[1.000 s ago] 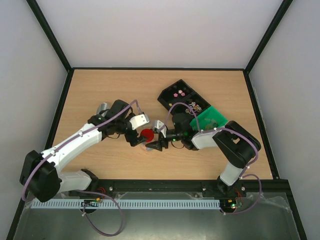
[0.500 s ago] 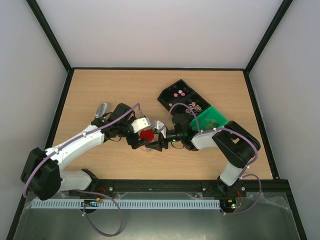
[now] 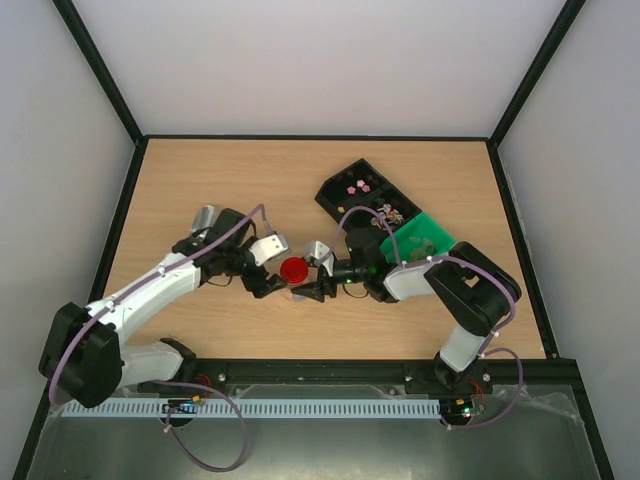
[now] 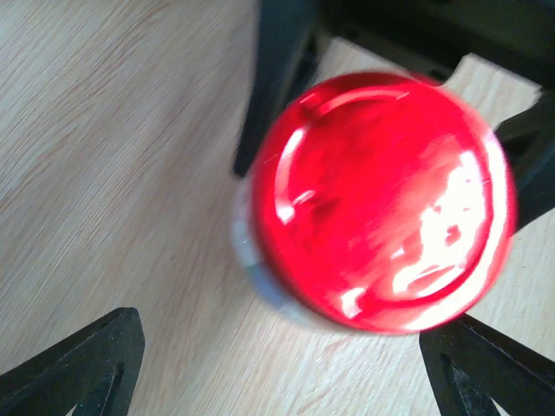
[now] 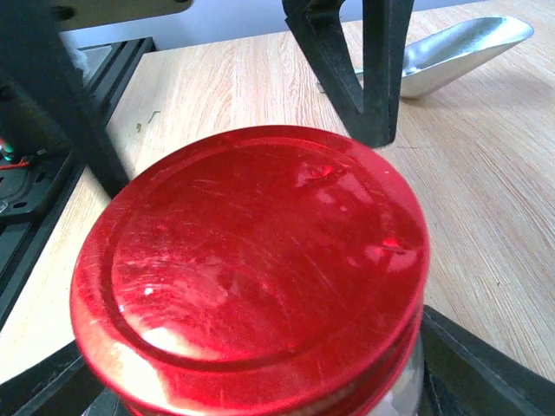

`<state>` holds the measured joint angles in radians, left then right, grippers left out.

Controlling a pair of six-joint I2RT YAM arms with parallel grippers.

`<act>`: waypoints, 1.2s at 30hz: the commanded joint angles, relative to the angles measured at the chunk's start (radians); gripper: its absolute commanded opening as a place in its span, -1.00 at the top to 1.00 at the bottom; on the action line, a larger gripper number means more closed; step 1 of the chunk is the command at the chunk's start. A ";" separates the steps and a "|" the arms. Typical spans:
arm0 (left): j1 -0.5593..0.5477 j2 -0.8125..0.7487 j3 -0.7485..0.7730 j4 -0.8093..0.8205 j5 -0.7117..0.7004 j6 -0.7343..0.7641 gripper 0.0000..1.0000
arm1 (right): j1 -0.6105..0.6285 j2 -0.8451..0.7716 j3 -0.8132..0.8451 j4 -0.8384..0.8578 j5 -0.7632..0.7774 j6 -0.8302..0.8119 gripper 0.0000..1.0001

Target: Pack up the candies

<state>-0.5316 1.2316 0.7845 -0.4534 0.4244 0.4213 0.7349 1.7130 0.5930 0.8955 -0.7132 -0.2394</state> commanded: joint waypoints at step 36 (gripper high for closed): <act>-0.047 -0.021 -0.081 0.291 -0.153 -0.157 -0.47 | 0.083 0.096 -0.024 0.136 0.423 0.205 0.23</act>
<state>-0.5751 1.2137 0.7181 -0.1696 0.3283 0.2245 0.8162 1.7786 0.5861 1.0977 -0.3393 -0.0174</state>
